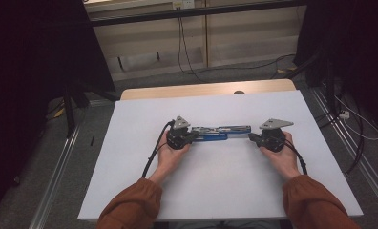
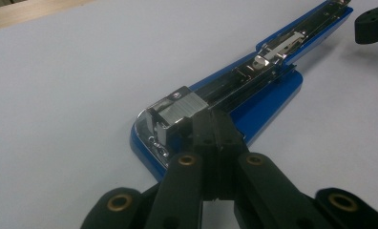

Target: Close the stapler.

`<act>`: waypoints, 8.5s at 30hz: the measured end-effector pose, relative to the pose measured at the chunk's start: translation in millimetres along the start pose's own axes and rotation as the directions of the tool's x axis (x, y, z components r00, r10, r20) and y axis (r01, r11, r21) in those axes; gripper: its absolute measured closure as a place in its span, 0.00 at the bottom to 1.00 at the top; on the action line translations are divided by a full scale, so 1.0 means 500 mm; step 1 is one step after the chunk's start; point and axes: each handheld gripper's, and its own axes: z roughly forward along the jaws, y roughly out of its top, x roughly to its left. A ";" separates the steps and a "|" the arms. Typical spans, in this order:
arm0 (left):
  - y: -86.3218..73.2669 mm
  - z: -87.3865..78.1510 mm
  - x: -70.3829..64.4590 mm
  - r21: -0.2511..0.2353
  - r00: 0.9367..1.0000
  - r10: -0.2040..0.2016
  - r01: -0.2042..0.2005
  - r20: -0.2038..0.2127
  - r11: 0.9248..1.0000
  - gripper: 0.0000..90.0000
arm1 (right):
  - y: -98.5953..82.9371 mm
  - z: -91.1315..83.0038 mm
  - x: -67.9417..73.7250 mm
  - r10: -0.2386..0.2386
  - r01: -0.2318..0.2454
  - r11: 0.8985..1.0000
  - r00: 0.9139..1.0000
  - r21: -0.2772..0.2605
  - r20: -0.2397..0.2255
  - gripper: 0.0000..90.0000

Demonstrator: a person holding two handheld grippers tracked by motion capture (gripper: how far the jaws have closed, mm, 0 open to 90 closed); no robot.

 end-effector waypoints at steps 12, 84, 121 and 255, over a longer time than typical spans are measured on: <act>0.000 0.000 0.000 0.001 1.000 0.014 -0.014 -0.004 1.000 1.00 | 0.010 0.012 0.001 -0.035 0.035 0.997 0.999 0.076 0.002 1.00; -0.002 0.002 -0.001 -0.007 1.000 -0.001 0.001 0.005 1.000 1.00 | 0.015 0.031 -0.009 0.024 -0.025 0.999 1.000 0.045 0.020 1.00; -0.002 0.004 -0.004 -0.012 1.000 0.022 -0.022 0.003 1.000 1.00 | 0.021 0.031 -0.006 0.026 -0.026 1.000 0.999 -0.013 0.024 1.00; -0.157 -0.376 -0.029 -0.286 0.953 -0.103 0.018 -0.285 0.958 0.05 | -0.110 -0.249 0.042 0.160 -0.080 0.941 0.961 -0.328 0.226 0.01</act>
